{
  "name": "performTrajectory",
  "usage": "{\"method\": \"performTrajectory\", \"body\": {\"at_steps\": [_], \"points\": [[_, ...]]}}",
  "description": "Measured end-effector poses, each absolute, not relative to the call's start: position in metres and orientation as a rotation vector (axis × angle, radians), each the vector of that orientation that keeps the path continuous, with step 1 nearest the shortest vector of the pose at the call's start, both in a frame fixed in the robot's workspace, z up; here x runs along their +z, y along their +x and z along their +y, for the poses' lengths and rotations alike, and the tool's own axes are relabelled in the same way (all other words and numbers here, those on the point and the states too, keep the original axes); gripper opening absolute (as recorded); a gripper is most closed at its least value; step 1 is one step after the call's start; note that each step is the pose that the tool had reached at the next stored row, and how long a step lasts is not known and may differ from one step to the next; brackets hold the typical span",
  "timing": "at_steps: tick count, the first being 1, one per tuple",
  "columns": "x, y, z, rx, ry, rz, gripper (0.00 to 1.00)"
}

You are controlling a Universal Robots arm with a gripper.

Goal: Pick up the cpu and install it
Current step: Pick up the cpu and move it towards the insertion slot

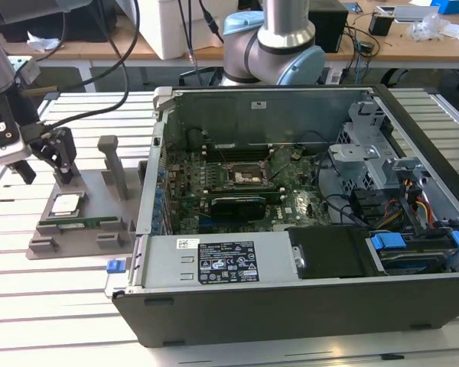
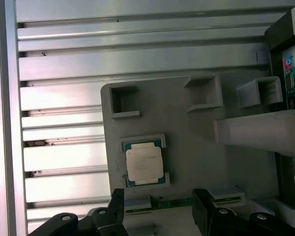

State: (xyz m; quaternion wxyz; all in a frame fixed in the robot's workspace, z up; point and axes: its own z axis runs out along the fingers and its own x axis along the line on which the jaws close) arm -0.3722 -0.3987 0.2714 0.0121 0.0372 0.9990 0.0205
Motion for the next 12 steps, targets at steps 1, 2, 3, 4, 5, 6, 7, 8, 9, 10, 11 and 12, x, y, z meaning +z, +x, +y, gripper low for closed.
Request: {"method": "performTrajectory", "body": {"at_steps": [1, 2, 3, 4, 5, 6, 7, 8, 9, 10, 11, 12], "points": [[0.271, -0.372, -0.398, 0.054, 0.114, 3.115, 0.66], [0.270, -0.372, -0.397, 0.043, 0.111, 3.115, 0.66], [0.269, -0.372, -0.396, 0.034, 0.106, 3.115, 0.66], [0.268, -0.372, -0.395, 0.029, 0.096, 3.115, 0.66], [0.268, -0.372, -0.394, 0.026, 0.083, 3.115, 0.66], [0.267, -0.372, -0.394, 0.022, 0.054, 3.116, 0.66], [0.266, -0.372, -0.394, 0.020, 0.021, 3.117, 0.66], [0.265, -0.372, -0.394, 0.019, -0.002, 3.117, 0.66], [0.264, -0.372, -0.393, 0.018, -0.030, 3.117, 0.66], [0.263, -0.372, -0.392, 0.018, -0.047, 3.117, 0.66], [0.260, -0.372, -0.388, 0.018, -0.060, 3.117, 0.66], [0.257, -0.372, -0.385, 0.018, -0.068, 3.116, 0.66]]}}
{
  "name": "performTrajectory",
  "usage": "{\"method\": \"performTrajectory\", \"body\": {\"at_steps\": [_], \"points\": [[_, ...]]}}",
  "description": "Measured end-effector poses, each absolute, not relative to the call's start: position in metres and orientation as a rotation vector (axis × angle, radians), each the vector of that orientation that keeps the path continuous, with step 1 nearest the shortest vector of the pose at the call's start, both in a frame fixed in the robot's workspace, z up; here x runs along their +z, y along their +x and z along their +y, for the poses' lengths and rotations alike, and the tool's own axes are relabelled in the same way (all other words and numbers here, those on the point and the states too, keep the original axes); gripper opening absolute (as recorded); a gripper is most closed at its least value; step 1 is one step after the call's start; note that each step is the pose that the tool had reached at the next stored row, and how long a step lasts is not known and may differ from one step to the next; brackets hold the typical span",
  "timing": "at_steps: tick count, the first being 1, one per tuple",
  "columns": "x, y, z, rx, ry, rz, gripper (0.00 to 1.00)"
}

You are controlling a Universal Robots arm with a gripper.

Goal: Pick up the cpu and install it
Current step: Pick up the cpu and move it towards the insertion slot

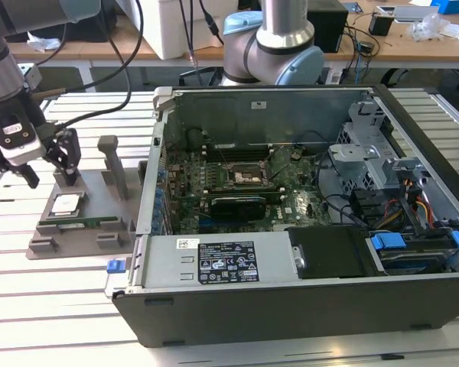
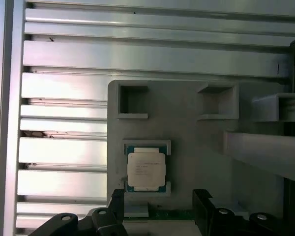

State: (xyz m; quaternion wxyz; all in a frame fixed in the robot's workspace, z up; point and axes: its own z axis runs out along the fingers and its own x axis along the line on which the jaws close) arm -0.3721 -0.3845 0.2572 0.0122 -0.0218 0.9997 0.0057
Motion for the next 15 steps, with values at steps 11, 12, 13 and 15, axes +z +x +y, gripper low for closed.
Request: {"method": "performTrajectory", "body": {"at_steps": [11, 12, 13, 15], "points": [[0.234, -0.376, -0.379, 0.019, -0.134, 3.114, 0.66], [0.232, -0.377, -0.379, 0.019, -0.134, 3.114, 0.66], [0.230, -0.377, -0.378, 0.019, -0.134, 3.114, 0.66], [0.225, -0.378, -0.378, 0.019, -0.135, 3.114, 0.66]]}}
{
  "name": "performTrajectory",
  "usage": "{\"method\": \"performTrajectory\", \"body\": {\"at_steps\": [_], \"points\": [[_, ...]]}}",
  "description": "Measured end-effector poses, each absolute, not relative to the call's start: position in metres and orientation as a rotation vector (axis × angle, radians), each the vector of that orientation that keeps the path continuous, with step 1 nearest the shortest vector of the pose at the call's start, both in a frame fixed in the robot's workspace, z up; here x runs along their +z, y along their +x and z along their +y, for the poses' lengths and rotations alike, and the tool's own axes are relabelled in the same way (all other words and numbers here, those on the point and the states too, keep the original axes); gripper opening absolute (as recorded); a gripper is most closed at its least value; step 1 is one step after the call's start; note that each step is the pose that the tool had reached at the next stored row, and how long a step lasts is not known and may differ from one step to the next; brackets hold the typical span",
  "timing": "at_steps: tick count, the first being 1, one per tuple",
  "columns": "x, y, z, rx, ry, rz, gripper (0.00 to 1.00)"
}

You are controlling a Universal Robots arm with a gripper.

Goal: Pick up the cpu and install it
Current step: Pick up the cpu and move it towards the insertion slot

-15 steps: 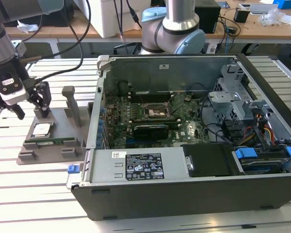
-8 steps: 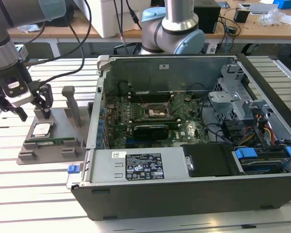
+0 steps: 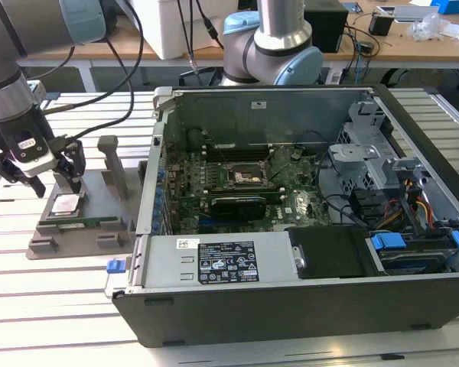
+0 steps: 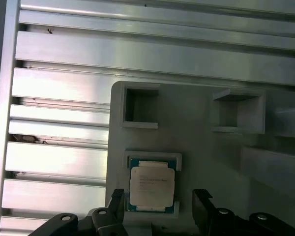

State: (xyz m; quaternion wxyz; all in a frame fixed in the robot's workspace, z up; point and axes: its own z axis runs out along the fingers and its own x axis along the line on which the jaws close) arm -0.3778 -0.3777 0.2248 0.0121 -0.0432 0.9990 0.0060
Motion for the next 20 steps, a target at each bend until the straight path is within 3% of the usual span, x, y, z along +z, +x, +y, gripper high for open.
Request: {"method": "performTrajectory", "body": {"at_steps": [9, 20], "points": [[0.196, -0.379, -0.378, 0.019, -0.137, 3.114, 0.66], [0.191, -0.379, -0.378, 0.019, -0.138, 3.115, 0.65]]}}
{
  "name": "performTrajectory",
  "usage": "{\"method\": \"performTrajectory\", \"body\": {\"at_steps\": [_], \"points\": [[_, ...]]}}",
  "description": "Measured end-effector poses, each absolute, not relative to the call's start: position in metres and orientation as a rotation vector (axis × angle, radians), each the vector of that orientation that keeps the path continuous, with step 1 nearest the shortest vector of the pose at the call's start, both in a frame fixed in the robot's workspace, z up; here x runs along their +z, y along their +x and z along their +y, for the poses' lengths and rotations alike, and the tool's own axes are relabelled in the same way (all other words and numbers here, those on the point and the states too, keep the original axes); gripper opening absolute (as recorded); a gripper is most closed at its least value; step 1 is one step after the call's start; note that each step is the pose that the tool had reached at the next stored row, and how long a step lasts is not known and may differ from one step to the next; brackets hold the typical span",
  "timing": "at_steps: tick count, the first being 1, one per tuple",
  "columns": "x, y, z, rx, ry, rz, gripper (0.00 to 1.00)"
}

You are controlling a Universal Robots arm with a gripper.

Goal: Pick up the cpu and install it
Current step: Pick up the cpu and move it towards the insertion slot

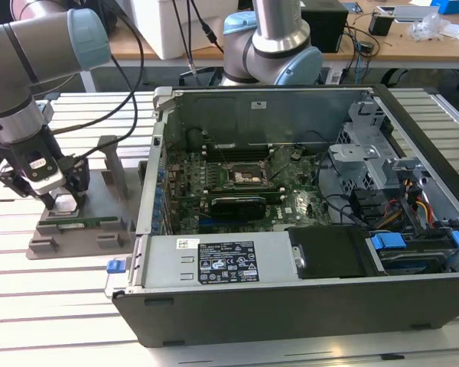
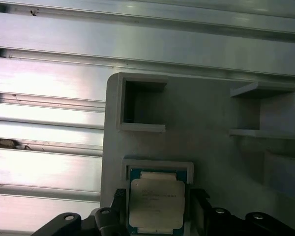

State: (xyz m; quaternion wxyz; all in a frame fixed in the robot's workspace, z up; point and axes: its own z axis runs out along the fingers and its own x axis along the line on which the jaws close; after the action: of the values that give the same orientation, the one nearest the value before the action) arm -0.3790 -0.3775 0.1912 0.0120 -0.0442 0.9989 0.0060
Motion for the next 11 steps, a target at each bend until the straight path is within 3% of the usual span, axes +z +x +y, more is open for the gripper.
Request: {"method": "performTrajectory", "body": {"at_steps": [2, 11], "points": [[0.1913, -0.3791, -0.3775, 0.019, -0.138, 3.115, 0.54], [0.1902, -0.3787, -0.3775, 0.019, -0.138, 3.113, 0.55]]}}
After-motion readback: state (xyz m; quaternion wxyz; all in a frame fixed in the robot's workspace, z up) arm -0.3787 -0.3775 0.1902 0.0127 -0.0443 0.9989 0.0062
